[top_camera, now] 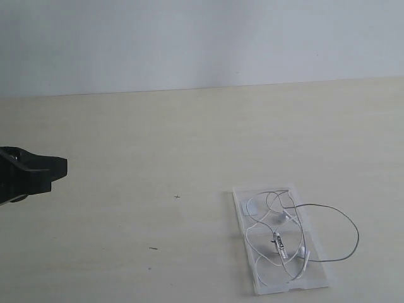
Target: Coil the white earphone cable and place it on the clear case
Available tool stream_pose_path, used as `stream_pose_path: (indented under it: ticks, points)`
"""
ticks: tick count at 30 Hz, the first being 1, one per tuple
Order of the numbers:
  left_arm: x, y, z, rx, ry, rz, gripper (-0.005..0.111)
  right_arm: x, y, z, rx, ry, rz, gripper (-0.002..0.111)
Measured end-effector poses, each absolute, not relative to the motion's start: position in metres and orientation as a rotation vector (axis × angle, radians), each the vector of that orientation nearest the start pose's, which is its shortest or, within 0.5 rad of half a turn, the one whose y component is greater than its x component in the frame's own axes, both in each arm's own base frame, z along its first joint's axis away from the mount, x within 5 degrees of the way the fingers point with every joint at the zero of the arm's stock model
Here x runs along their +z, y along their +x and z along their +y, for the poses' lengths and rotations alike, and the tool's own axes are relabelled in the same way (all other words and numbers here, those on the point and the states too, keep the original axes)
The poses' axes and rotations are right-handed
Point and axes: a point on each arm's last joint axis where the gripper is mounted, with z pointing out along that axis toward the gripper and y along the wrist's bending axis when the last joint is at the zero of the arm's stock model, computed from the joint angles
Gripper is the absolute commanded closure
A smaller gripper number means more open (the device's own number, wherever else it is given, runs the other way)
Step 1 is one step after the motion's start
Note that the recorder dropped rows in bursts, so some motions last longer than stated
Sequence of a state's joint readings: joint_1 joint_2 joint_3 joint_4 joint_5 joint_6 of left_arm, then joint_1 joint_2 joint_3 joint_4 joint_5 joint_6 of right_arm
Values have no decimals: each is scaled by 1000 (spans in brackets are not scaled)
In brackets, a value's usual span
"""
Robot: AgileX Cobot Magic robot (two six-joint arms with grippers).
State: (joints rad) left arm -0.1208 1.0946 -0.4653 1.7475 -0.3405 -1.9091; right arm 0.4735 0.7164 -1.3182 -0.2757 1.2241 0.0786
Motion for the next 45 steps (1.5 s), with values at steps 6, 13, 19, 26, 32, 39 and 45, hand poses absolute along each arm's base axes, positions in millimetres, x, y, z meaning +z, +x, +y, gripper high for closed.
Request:
stream_pose_path:
  ticks: [6,13,19,26,32,39,45]
  points:
    - [232,197,-54,-519,160,2177,107,476,24,-16,-28,-187,1924,108]
    - [232,197,-54,-519,160,2177,107,450,-12,-27,-51,-110,1874,108]
    - [232,197,-54,-519,160,2177,107,408,-9,-20,31,-123,1687,108]
    - [232,197,-54,-519,160,2177,107,312,50,8,147,-190,1627,108]
    - [232,197,-54,-519,160,2177,107,212,72,13,176,-102,1620,108]
    - [232,197,-54,-519,160,2177,107,204,72,13,202,-68,1656,108]
    - [232,197,-54,-520,158,2178,107,203,67,12,154,-116,1654,108]
